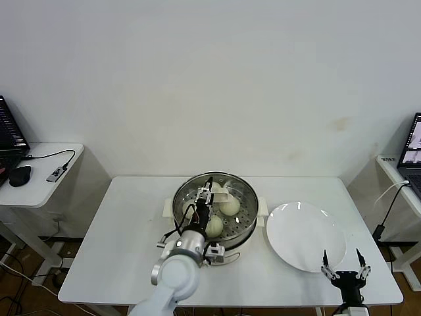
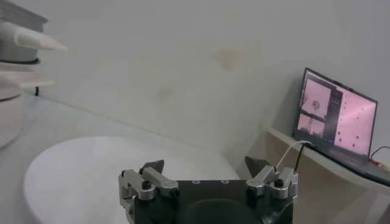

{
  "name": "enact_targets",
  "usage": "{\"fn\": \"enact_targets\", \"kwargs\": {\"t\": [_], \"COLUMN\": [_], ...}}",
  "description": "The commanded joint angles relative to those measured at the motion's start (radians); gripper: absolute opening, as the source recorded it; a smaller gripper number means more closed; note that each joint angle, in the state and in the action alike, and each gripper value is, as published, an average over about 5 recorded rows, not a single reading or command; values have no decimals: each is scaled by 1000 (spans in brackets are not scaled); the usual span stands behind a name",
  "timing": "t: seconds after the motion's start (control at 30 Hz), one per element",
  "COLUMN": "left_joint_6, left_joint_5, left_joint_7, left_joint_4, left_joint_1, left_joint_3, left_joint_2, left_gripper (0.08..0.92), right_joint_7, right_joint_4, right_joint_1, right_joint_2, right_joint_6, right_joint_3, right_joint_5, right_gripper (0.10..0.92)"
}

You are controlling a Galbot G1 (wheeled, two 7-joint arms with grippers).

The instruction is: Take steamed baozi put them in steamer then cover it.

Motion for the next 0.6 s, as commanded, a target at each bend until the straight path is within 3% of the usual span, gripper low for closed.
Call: {"fn": "enact_targets", "kwargs": {"t": [0.03, 0.17, 0.27, 0.43, 0.6], "left_joint_6": [-10, -38, -132, -515, -526], "left_joint_5": [-154, -398, -751, -1296, -1545], "left_joint_7": [-50, -143, -294, -397, -448], "left_joint_4": [-307, -443, -466, -331, -295], "left_joint_1": [201, 384, 536, 666, 728], "left_joint_3": [-41, -129, -249, -502, -564], "left_joint_2": [129, 205, 240, 182, 133], "left_gripper": [607, 720, 790, 822, 823], "right_joint_7": [0, -3, -6, -13, -27], "right_joint_4": [5, 15, 25, 60, 102], "right_joint_1": [-6, -17, -28, -80, -157], "right_joint_2": [2, 1, -7, -54, -118], "right_joint_6": [2, 4, 12, 30, 52], "right_joint_3": [-5, -10, -18, -77, -144], "right_joint_5": [-4, -3, 10, 77, 131], "right_gripper": [823, 823, 823, 823, 823]}}
